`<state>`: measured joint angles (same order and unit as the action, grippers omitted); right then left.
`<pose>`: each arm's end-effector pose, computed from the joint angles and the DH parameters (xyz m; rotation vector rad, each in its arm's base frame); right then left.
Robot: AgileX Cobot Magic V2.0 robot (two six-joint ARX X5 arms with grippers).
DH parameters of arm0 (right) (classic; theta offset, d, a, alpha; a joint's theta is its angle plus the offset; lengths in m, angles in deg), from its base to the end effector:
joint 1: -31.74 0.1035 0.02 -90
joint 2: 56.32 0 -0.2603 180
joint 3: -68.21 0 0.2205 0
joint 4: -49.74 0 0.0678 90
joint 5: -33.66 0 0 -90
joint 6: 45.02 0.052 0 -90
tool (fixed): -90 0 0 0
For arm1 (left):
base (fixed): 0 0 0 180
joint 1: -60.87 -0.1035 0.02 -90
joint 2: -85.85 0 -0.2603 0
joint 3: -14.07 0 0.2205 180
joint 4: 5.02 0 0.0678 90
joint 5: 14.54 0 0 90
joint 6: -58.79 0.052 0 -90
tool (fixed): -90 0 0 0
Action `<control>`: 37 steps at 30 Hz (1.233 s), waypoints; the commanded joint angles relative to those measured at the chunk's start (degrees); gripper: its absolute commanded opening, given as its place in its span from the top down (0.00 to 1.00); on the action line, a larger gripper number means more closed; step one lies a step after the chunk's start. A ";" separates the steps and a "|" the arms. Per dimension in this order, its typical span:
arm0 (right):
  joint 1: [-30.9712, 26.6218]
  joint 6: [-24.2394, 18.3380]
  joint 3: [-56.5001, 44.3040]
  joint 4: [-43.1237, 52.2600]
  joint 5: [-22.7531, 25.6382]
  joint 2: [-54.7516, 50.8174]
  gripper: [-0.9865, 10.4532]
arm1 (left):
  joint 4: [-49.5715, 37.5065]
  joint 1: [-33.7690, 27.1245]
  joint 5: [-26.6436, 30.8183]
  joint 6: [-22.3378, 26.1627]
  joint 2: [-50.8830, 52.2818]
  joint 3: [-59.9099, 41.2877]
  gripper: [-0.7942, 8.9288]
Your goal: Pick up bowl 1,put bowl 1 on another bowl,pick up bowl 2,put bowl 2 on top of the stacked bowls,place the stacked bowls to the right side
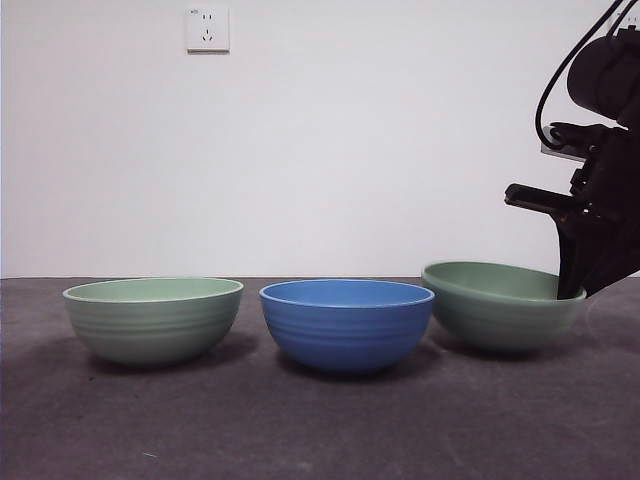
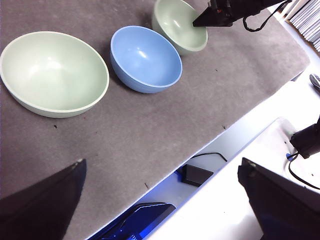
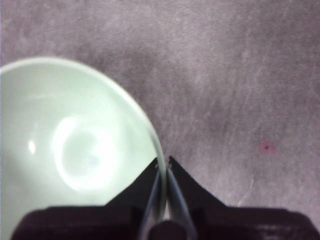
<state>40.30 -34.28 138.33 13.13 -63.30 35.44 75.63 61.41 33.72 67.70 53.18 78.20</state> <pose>0.2916 0.0503 0.1808 0.1557 1.0393 0.1508 0.0583 -0.0352 0.2784 -0.1683 0.7626 -0.7506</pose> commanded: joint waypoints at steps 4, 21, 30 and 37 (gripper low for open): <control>0.02 0.33 0.24 1.11 0.04 -0.87 0.92 | -0.11 0.15 -0.31 -0.07 0.07 0.13 0.31; 10.91 -0.13 0.42 0.57 -0.59 -13.00 0.92 | -0.55 0.15 0.20 -0.04 0.07 0.13 0.31; 18.40 -0.09 0.42 2.54 1.66 -10.51 0.92 | -0.52 0.15 1.42 -0.07 0.07 0.13 0.31; 19.41 -0.09 0.81 3.78 2.62 -6.29 0.92 | -0.55 0.28 1.42 -0.07 0.07 0.13 0.31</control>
<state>59.51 -34.32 138.68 16.28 -60.78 28.58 75.50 61.43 35.23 67.70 53.18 78.20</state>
